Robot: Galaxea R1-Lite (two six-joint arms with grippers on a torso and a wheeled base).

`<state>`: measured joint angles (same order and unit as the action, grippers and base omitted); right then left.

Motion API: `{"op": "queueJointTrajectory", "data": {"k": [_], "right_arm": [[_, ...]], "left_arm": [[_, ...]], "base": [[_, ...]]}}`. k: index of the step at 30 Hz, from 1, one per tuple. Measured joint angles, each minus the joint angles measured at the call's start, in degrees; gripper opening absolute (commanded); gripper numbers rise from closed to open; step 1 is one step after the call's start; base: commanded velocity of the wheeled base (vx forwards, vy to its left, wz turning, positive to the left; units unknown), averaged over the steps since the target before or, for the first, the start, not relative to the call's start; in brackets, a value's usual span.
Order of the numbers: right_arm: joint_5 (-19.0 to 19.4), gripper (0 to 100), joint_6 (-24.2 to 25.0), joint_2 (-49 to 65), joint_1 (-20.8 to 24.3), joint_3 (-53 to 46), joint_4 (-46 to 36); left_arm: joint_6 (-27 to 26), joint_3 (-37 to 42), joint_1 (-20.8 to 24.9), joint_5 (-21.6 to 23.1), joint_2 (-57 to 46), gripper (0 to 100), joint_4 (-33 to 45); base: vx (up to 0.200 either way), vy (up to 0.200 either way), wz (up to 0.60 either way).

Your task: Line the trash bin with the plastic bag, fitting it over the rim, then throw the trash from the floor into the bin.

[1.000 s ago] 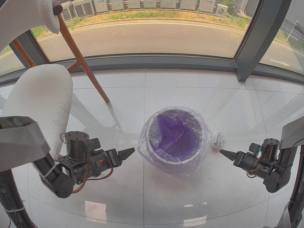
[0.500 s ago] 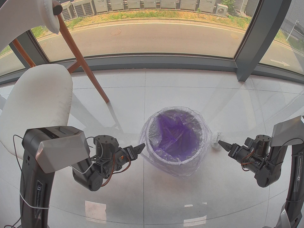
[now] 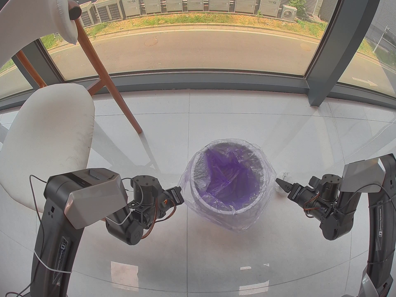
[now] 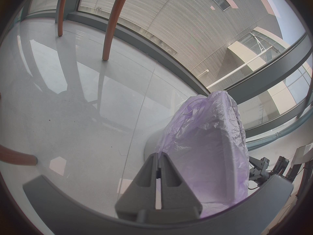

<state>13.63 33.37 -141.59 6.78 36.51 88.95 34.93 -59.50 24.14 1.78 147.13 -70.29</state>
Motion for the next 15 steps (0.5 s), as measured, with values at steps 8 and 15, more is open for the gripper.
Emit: {"op": "queueJointTrajectory", "data": {"k": [8, 15], "right_arm": [[0.0, 0, 0.7, -4.1, 0.1, 8.7, -8.4], [0.0, 0, 0.7, -5.8, 0.2, 16.2, -15.2]], "left_arm": [[0.0, -0.5, 0.4, -1.2, 0.6, 0, -0.3], [-0.1, -1.7, 0.5, -1.3, 0.8, 0, -0.1]], "base": [[0.0, 0.0, 0.0], [0.0, 0.0, 0.0]]}}
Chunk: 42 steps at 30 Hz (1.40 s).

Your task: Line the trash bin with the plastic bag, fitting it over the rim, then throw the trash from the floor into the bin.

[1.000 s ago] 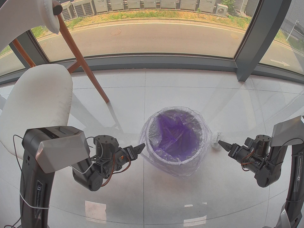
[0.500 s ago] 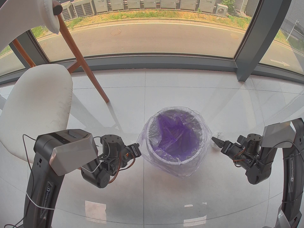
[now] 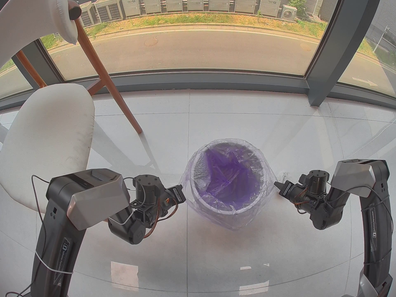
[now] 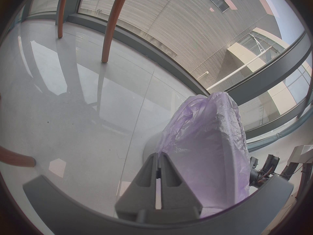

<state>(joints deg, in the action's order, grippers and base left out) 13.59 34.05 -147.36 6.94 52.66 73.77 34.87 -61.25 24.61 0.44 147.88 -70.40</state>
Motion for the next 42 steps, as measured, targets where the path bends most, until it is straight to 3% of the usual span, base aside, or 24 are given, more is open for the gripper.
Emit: {"op": "queueJointTrajectory", "data": {"k": [8, 21, 36, 37, 38, 42], "right_arm": [[-0.9, 0, -1.1, -1.2, 0.0, 6.8, -9.6], [-3.0, 0, -3.6, -3.3, 0.0, 14.7, -22.5], [-5.5, 0, -3.2, -3.7, -0.2, 19.2, -26.9], [-5.5, 100, -3.2, -3.7, -0.2, 19.2, -26.8], [-5.5, 100, -3.2, -3.8, -0.2, 19.2, -26.7], [-5.6, 100, -3.1, -3.8, -0.2, 19.3, -26.7]], "left_arm": [[-3.6, -4.6, -0.3, -1.7, 2.3, 0, 7.3], [-4.1, -15.3, -0.8, -2.4, 6.1, 0, 20.9], [-8.6, -18.9, -0.9, -5.1, 6.7, 0, 25.0], [-8.7, -18.9, -0.9, -5.0, 6.7, 0, 25.1], [-8.7, -19.0, -0.8, -5.0, 6.7, 100, 25.1], [-8.8, -19.0, -0.8, -5.2, 6.8, 100, 24.9]], "base": [[0.0, 0.0, 0.0], [0.0, 0.0, 0.0], [0.0, 0.0, 0.0], [0.0, 0.0, 0.0], [0.0, 0.0, 0.0], [0.0, 0.0, 0.0]]}}
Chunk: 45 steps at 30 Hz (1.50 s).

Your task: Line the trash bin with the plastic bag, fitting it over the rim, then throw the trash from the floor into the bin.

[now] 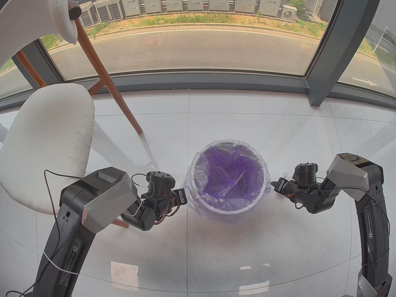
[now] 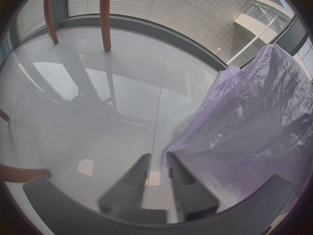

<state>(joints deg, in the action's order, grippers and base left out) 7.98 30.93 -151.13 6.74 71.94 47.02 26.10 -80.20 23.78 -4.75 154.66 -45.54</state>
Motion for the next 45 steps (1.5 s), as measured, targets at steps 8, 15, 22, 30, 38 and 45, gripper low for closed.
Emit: {"op": "queueJointTrajectory", "data": {"k": [8, 15, 22, 30, 38, 45], "right_arm": [[-0.9, 100, 0.1, 1.0, -0.1, -2.4, 0.8], [-0.9, 100, 1.0, 5.0, -0.6, -9.6, 4.0], [-0.8, 100, 1.3, 10.8, -1.1, -21.3, 10.3], [-0.6, 100, 1.4, 19.6, -2.0, -39.8, 21.6], [0.4, 100, 0.5, 28.1, -2.5, -57.5, 34.6], [1.0, 100, -1.0, 36.4, -2.6, -63.9, 36.6]], "left_arm": [[-0.3, 3.1, 0.4, -2.2, -0.6, 100, -3.3], [-0.6, 15.1, 0.7, -2.9, -5.4, 100, -7.2], [-1.1, 33.3, 0.8, -3.3, -15.2, 100, -12.2], [-2.2, 53.1, 0.1, -3.4, -33.9, 100, -20.5], [-4.0, 67.3, -8.0, 1.4, -55.7, 100, -23.1], [-8.2, 73.6, -20.6, 9.3, -70.3, 100, -22.9]], "base": [[0.0, 0.0, 0.0], [0.0, 0.0, 0.0], [0.0, 0.0, 0.0], [0.0, 0.0, 0.0], [0.0, 0.0, 0.0], [0.0, 0.0, 0.0]]}}
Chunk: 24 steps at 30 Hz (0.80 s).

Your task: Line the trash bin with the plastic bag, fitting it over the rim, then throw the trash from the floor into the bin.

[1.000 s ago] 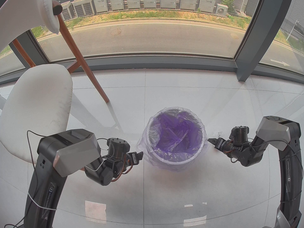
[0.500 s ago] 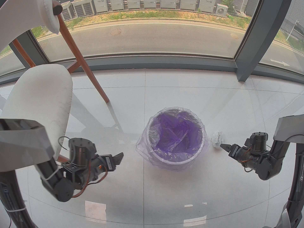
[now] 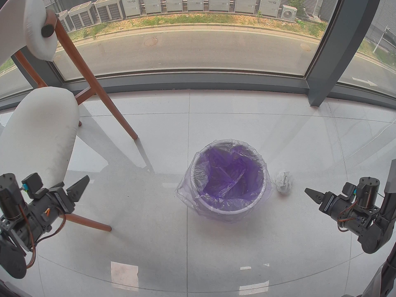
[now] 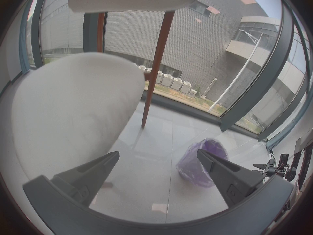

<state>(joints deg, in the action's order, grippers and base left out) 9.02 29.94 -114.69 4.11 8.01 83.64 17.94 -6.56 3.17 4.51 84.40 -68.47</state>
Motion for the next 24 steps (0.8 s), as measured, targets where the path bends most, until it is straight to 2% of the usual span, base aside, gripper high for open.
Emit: {"op": "queueJointTrajectory", "data": {"k": [5, 12, 15, 19, 24], "right_arm": [[0.2, 100, -1.7, 4.4, -0.5, 0.8, -5.9], [0.2, 100, -3.5, 7.3, -1.7, 8.4, -20.4], [0.1, 100, -5.9, 6.7, -2.0, 12.0, -23.1], [-0.2, 100, -9.5, 3.9, -2.5, 15.6, -24.7], [-0.5, 100, -13.4, -1.1, -2.6, 19.3, -25.3]], "left_arm": [[-1.0, 1.2, -1.7, 2.2, -8.7, 100, 4.3], [-1.5, -2.5, 2.1, 4.9, -18.5, 100, 19.7], [-1.7, -4.8, 3.6, 7.7, -21.3, 100, 23.9], [-1.8, -8.3, 5.5, 10.5, -24.0, 100, 31.0], [-1.9, -12.9, 7.4, 11.3, -26.5, 100, 38.6]], "base": [[0.0, 0.0, 0.0], [0.0, 0.0, 0.0], [0.0, 0.0, 0.0], [0.2, 0.0, 0.0], [0.2, 0.0, 0.0]]}}
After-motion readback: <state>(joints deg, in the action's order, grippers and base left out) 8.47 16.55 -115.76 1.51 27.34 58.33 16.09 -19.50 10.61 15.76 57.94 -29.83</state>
